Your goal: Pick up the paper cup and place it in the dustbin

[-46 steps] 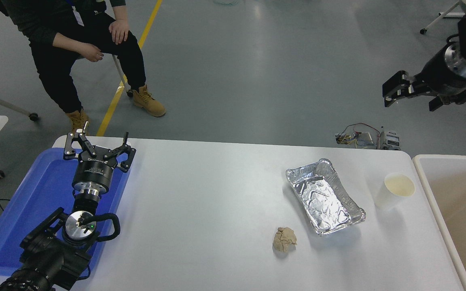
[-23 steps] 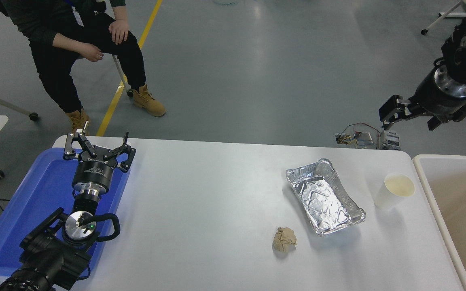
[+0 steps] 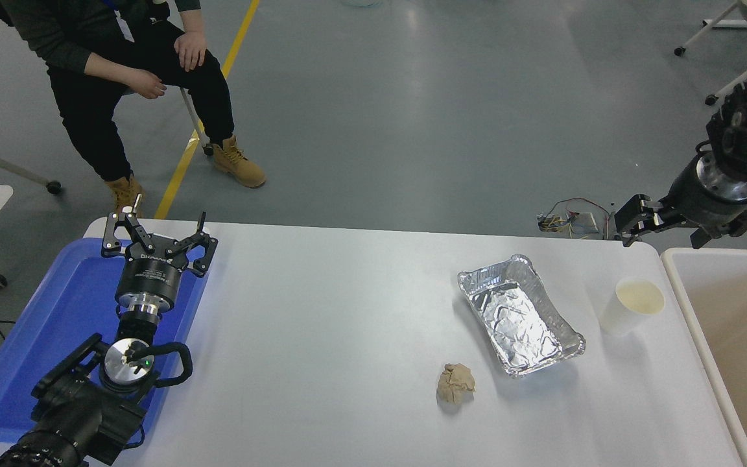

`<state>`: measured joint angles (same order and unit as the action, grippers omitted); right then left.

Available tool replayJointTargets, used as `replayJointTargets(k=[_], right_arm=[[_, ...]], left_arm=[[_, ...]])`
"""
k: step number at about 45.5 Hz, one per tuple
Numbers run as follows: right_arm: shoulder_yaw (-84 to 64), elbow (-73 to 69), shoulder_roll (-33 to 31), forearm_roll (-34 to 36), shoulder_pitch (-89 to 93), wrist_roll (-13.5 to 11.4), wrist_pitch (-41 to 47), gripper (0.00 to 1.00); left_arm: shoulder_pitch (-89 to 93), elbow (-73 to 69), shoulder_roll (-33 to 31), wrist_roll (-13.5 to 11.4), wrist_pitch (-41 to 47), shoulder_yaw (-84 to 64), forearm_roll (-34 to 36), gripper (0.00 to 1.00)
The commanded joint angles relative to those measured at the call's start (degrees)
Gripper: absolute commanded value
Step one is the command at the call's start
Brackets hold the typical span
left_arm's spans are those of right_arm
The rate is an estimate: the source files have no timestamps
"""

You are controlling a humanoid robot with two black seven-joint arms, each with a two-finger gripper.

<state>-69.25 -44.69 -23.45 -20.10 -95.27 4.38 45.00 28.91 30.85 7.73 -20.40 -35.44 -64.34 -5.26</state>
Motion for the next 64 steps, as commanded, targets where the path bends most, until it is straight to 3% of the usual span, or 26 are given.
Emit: replayJointTargets(k=[1, 33, 64], right_arm=[[2.01, 2.67, -1.07, -0.11, 6.59, 0.45, 0.00, 1.00], [5.27, 14.98, -0.89, -0.02, 21.71, 0.46, -12.57, 0.99], [10.28, 16.12, -0.81, 0.07, 27.95, 0.54, -22.41, 0.95]], left_arm=[[0.00, 0.00, 0.00, 0.01, -0.07, 0.00, -0.01, 1.00], [0.00, 0.00, 0.00, 0.01, -0.07, 0.00, -0.01, 1.00], [0.00, 0.00, 0.00, 0.01, -0.07, 0.00, -0.01, 1.00]])
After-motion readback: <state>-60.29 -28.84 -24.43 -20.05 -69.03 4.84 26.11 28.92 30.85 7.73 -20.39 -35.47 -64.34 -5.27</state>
